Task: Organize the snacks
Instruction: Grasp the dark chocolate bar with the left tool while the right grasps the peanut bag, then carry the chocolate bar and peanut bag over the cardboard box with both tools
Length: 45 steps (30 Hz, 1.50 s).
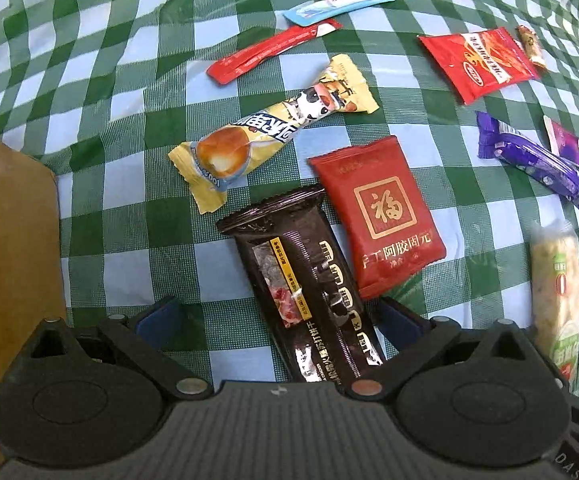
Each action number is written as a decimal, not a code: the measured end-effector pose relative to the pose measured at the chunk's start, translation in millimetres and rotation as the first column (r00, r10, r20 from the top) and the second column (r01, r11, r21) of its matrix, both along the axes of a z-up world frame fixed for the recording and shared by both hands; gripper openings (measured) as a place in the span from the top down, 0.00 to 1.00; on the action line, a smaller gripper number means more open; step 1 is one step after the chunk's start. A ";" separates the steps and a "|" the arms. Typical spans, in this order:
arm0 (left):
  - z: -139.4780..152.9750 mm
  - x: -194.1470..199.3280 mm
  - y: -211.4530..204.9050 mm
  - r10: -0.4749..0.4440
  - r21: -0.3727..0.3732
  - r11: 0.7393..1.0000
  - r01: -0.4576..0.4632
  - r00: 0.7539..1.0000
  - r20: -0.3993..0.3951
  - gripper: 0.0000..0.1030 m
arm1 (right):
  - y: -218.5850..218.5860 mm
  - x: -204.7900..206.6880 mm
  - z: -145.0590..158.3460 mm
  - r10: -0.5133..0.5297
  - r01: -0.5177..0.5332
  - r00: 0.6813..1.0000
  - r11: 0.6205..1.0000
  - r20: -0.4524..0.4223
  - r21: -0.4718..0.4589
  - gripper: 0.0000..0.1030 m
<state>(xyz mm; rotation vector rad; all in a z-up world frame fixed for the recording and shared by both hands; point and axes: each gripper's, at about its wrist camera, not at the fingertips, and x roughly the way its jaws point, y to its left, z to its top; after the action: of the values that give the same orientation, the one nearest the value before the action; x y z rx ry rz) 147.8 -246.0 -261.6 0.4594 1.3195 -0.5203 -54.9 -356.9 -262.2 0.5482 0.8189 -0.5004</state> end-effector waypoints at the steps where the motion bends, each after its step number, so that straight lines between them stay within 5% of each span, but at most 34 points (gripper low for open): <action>1: 0.2 -1.2 1.4 0.002 0.000 1.000 -0.002 1.000 0.007 0.00 | 0.7 2.2 -0.4 0.000 0.000 1.000 1.000 -0.006 -0.006 0.15; 9: -2.3 -8.4 -0.6 0.007 0.013 1.000 -0.007 1.000 0.018 0.00 | 8.6 16.5 -3.5 -0.017 0.009 0.996 0.995 -0.085 -0.096 0.12; 11: 1.8 -5.1 -0.1 0.045 0.026 0.999 -0.046 0.998 0.041 0.12 | 13.1 18.6 -3.8 -0.034 0.018 0.993 0.991 -0.114 -0.136 0.23; 12: 8.1 -7.2 0.8 0.061 0.005 0.998 -0.061 0.997 0.042 0.36 | 16.6 18.9 -3.2 -0.045 0.025 0.991 0.986 -0.124 -0.162 0.30; 13: 14.4 -10.0 -0.2 0.060 -0.006 0.998 -0.060 0.997 0.046 0.57 | 18.4 17.7 -1.8 -0.049 0.030 0.992 0.985 -0.112 -0.172 0.50; 14: 19.8 -13.8 -1.9 0.048 0.015 0.999 -0.049 0.997 0.062 0.58 | 21.2 15.5 0.6 -0.058 0.040 0.993 0.983 -0.098 -0.178 0.63; 20: 60.3 -34.3 12.7 -0.015 -0.023 1.000 0.018 0.992 0.123 0.58 | 27.2 0.5 17.0 -0.089 0.079 0.994 0.988 -0.069 -0.136 0.63; 30: 146.8 -81.8 66.2 -0.069 -0.108 0.989 0.097 0.968 0.241 0.58 | 67.6 -41.0 86.5 -0.096 0.103 0.994 0.987 0.061 -0.123 0.63; 45: 243.4 -162.5 229.5 -0.027 -0.139 0.987 0.086 0.925 0.379 0.58 | 197.7 -99.0 182.7 0.080 -0.069 0.983 0.995 0.167 -0.074 0.63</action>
<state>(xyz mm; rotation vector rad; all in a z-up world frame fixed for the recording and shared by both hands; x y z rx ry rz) -14.6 -16.4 -18.2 0.4446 0.8918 -0.5465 -153.8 -159.2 -79.5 0.4881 0.6547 -0.4054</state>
